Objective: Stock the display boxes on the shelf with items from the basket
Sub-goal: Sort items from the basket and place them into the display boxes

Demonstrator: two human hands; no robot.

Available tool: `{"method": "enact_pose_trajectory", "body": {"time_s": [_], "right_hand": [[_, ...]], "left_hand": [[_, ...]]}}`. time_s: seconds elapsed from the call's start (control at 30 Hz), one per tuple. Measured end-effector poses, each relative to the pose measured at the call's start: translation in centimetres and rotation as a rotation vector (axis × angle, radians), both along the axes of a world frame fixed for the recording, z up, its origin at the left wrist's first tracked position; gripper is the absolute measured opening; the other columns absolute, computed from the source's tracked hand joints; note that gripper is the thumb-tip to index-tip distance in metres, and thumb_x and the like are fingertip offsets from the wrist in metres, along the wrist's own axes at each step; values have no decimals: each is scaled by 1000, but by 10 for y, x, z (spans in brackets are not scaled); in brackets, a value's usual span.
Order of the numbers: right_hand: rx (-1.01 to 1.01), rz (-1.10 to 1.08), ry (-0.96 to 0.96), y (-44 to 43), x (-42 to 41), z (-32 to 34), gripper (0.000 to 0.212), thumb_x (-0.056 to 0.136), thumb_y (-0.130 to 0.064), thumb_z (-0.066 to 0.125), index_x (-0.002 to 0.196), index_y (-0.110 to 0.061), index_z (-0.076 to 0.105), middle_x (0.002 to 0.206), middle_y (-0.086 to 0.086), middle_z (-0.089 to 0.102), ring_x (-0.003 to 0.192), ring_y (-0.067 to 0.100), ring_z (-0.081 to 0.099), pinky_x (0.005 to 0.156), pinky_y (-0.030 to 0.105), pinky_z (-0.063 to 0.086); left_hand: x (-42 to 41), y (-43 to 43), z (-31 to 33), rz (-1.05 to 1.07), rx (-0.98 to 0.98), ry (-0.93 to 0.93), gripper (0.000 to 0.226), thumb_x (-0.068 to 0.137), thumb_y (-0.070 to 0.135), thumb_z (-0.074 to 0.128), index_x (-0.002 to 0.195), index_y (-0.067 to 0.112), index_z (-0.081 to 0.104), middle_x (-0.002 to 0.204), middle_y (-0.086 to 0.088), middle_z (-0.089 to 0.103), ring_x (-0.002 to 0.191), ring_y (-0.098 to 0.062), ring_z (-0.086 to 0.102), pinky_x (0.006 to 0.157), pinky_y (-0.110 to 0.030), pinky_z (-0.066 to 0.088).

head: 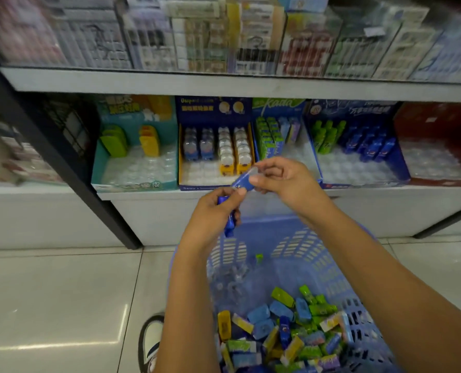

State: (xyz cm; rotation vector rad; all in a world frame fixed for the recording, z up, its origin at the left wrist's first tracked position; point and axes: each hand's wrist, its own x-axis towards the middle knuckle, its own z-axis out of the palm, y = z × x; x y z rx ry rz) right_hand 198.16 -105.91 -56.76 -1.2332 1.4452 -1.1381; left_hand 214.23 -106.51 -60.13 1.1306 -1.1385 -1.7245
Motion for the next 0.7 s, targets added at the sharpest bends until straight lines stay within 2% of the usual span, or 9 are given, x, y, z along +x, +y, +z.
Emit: {"method": "enact_pose_trajectory", "body": {"time_s": [0.07,0.13,0.2,0.33,0.43,0.6,0.7], "right_hand": [[-82,-51,62,-24,17,5,18,82,-5,69,97,-11,62,83,3,62,62,1,62,59,14,51],[-194,-67,265,-49,33,7,18,83,-8,69,98,-16,64,87,-1,62,71,8,62,66,18,52],[-281,-67,453,-73,50,7,20,80,-11,72,98,-16,65,87,-3,62,73,10,58,68,15,49],[-226,52,669,-108,77,-1,21,80,-12,72,99,-14,63,85,-4,60,76,11,57,77,29,53],[-173,128,785,-120,85,-1,21,83,-15,69,103,-14,63,90,-3,60,81,10,55,77,25,47],[-142,172,835,-122,85,7,15,83,-15,70,98,-16,65,87,-6,59,79,9,54,73,22,42],[-155,206,903,-121,90,8,15,84,-14,67,99,-15,65,96,-2,63,82,11,54,75,24,44]], "left_hand": [[9,-6,4,186,38,52,11,94,15,57,84,13,60,49,6,51,45,-9,49,56,-29,44],[21,-10,6,326,81,116,14,96,8,50,91,14,62,49,6,54,45,-8,51,58,-28,47],[34,-15,9,407,114,203,19,95,3,46,93,14,62,51,4,57,47,-9,54,61,-27,48],[54,-23,13,492,112,385,24,94,-2,40,99,10,60,69,-4,53,61,-16,51,56,-22,49],[62,-24,12,525,95,465,25,95,-2,39,101,10,60,72,-4,52,66,-16,50,54,-21,49],[62,-24,9,566,114,508,24,94,-1,41,100,10,62,72,-3,54,68,-16,49,66,-26,44],[63,-25,7,580,122,561,24,95,-1,40,102,9,61,76,-4,53,70,-17,49,69,-26,44]]}}
